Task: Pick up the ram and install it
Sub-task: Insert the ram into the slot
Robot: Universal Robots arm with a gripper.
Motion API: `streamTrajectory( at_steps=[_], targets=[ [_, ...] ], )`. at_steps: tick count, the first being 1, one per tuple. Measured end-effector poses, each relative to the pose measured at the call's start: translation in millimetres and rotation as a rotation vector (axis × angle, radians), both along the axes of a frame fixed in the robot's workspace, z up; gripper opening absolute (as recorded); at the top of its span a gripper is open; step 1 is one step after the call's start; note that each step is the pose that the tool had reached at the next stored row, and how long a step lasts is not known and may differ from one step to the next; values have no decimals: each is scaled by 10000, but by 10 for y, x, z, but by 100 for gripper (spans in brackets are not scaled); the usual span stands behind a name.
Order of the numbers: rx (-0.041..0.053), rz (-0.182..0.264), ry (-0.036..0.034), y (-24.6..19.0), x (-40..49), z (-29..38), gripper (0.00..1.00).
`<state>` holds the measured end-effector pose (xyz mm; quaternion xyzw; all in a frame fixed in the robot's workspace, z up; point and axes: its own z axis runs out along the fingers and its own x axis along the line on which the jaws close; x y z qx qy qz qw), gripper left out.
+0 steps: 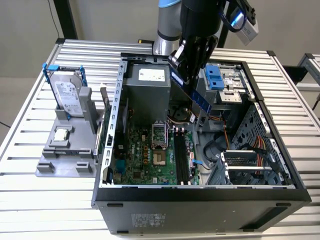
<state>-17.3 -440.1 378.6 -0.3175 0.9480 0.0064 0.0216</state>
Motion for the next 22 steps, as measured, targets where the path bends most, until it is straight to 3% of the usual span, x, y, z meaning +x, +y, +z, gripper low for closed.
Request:
streamTrajectory(
  at_steps=[8, 22],
  targets=[
    [1, -413, -1, 0, 0, 0, 0],
    [1, -709, -1, 0, -24, -1, 0]
  ],
)
